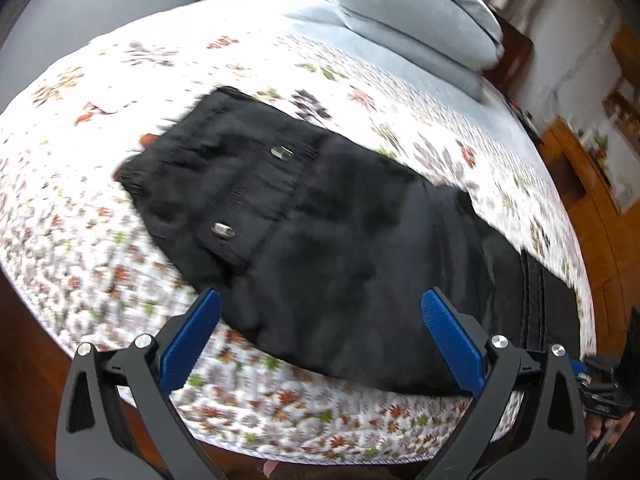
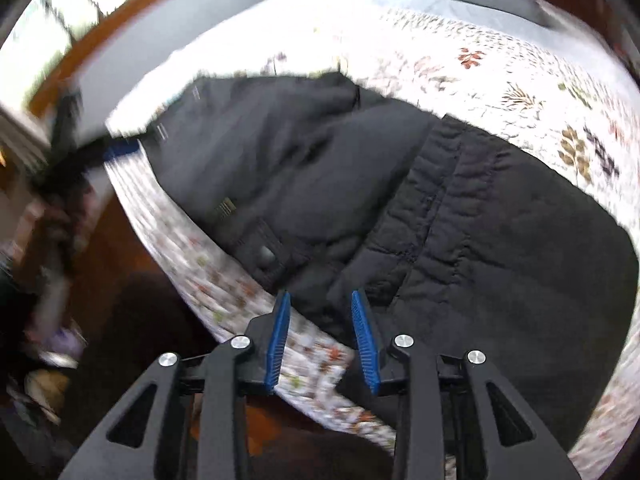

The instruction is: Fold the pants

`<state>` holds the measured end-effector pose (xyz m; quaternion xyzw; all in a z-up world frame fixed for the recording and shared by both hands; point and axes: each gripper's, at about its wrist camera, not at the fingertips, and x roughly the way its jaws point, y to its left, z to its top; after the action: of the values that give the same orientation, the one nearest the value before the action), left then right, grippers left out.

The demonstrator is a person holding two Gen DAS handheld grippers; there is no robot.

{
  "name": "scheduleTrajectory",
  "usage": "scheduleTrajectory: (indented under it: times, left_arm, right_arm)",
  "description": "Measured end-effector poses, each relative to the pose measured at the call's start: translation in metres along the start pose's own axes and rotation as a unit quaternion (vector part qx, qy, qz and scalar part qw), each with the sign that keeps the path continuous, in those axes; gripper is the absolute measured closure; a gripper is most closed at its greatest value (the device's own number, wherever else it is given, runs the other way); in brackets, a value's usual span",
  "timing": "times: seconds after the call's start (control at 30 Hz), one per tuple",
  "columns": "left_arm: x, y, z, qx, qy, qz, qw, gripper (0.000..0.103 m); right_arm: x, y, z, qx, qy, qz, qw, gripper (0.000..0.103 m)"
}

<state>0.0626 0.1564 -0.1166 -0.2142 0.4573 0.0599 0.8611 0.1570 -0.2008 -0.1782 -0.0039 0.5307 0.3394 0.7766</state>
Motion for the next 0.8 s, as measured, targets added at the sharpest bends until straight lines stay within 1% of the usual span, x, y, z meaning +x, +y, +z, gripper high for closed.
scheduleTrajectory:
  times: [0.07, 0.1, 0.17, 0.2, 0.23, 0.27, 0.3, 0.37, 0.4, 0.43, 0.47, 0.57, 0.73, 0.8]
  left_arm:
    - [-0.005, 0.019, 0.004, -0.038, 0.001, -0.006, 0.9993, 0.003]
    - [-0.006, 0.027, 0.005, -0.055, 0.004, -0.013, 0.9984, 0.003]
    - [-0.005, 0.05, 0.007, -0.108, 0.014, -0.039, 0.9933, 0.003]
    - [-0.004, 0.061, 0.007, -0.14, 0.016, -0.056, 0.9884, 0.003]
    - [0.0, 0.074, 0.006, -0.18, 0.021, -0.081, 0.9801, 0.003]
    - [0.002, 0.082, 0.006, -0.203, 0.024, -0.094, 0.9745, 0.003]
    - [0.006, 0.09, 0.005, -0.227, 0.027, -0.111, 0.9672, 0.003]
    - [0.015, 0.102, 0.005, -0.264, 0.032, -0.132, 0.955, 0.003]
    - [0.02, 0.106, 0.005, -0.274, 0.034, -0.14, 0.9507, 0.003]
    - [0.024, 0.109, 0.005, -0.282, 0.036, -0.142, 0.9482, 0.003]
    - [0.028, 0.111, 0.004, -0.293, 0.039, -0.143, 0.9445, 0.003]
    - [0.039, 0.116, 0.004, -0.315, 0.042, -0.165, 0.9336, 0.003]
    - [0.052, 0.116, 0.008, -0.327, 0.046, -0.182, 0.9262, 0.004]
    - [0.058, 0.114, 0.012, -0.328, 0.047, -0.195, 0.923, 0.004]
  right_arm:
    - [-0.021, -0.018, -0.006, 0.043, -0.041, 0.015, 0.998, 0.067]
    - [-0.029, -0.027, -0.009, 0.06, -0.054, 0.018, 0.997, 0.063]
    - [-0.042, -0.047, -0.016, 0.093, -0.075, 0.015, 0.993, 0.057]
    - [-0.05, -0.063, -0.022, 0.115, -0.088, 0.011, 0.989, 0.056]
    - [-0.056, -0.074, -0.027, 0.132, -0.097, 0.009, 0.987, 0.056]
    - [-0.062, -0.086, -0.033, 0.151, -0.108, 0.008, 0.983, 0.056]
    - [-0.069, -0.1, -0.04, 0.178, -0.124, 0.013, 0.976, 0.056]
    - [-0.079, -0.121, -0.047, 0.213, -0.142, 0.027, 0.966, 0.056]
    - [-0.083, -0.13, -0.05, 0.227, -0.151, 0.03, 0.962, 0.056]
    - [-0.086, -0.135, -0.051, 0.233, -0.157, 0.028, 0.959, 0.056]
    - [-0.089, -0.139, -0.051, 0.236, -0.162, 0.024, 0.958, 0.056]
    - [-0.091, -0.147, -0.053, 0.239, -0.163, 0.009, 0.957, 0.056]
    - [-0.083, -0.154, -0.057, 0.245, -0.148, -0.008, 0.958, 0.056]
    - [-0.08, -0.156, -0.06, 0.248, -0.145, -0.01, 0.958, 0.055]
